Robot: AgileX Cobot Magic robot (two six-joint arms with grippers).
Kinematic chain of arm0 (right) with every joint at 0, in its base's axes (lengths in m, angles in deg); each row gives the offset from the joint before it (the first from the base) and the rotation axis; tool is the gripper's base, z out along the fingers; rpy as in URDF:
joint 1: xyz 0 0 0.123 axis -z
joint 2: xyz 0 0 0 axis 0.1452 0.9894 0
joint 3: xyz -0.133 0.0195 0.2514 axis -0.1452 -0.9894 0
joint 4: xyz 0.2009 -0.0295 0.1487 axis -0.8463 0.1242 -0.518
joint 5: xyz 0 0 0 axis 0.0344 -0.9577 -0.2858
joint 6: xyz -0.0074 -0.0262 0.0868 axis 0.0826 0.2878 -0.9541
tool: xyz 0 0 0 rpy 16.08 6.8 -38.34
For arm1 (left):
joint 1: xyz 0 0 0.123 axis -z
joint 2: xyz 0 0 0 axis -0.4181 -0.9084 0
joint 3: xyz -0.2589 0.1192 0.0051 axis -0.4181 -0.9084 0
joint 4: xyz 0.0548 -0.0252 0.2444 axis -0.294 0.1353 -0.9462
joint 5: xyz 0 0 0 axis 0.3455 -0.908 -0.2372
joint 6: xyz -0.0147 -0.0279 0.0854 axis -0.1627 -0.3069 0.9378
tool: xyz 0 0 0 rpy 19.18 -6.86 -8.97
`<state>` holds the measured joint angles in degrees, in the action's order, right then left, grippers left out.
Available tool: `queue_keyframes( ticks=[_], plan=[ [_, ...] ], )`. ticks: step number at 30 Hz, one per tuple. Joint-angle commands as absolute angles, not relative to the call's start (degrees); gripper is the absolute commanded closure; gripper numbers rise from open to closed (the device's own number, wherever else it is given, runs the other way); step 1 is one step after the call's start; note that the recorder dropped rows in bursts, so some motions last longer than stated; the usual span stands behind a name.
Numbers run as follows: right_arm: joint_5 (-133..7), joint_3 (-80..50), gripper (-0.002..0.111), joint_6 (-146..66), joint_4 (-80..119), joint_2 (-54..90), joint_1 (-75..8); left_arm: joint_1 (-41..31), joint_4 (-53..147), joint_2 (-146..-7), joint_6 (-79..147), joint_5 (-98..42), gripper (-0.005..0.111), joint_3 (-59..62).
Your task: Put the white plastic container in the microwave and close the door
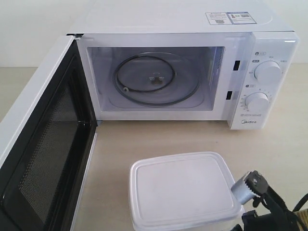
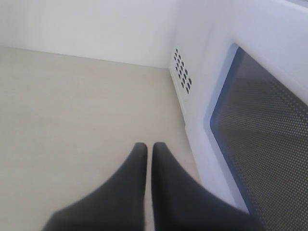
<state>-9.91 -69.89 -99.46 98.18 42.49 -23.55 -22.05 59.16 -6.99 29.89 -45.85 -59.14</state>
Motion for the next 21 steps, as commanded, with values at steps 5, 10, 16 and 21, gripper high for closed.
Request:
queue_keyframes(
  ticks=[5, 10, 16, 21],
  plan=[
    [-17.37, -68.72, 0.109, -96.91, 78.68, 42.62, -24.32, -22.18, 59.74, -6.77, 29.74, -45.6, 0.102, -59.35],
    [-18.07, -65.24, 0.109, -97.26, 75.33, 42.62, -24.32, -22.18, 59.74, -6.77, 29.74, -45.6, 0.102, -59.35],
    [-18.42, -59.56, 0.109, -96.92, 72.12, 42.62, -24.32, -22.18, 59.74, -6.77, 29.74, -45.6, 0.102, -59.35],
    [-21.55, -54.36, 0.109, -97.08, 71.34, 42.62, -24.32, -22.18, 59.74, -6.77, 29.74, -45.6, 0.102, -59.35]
  ],
)
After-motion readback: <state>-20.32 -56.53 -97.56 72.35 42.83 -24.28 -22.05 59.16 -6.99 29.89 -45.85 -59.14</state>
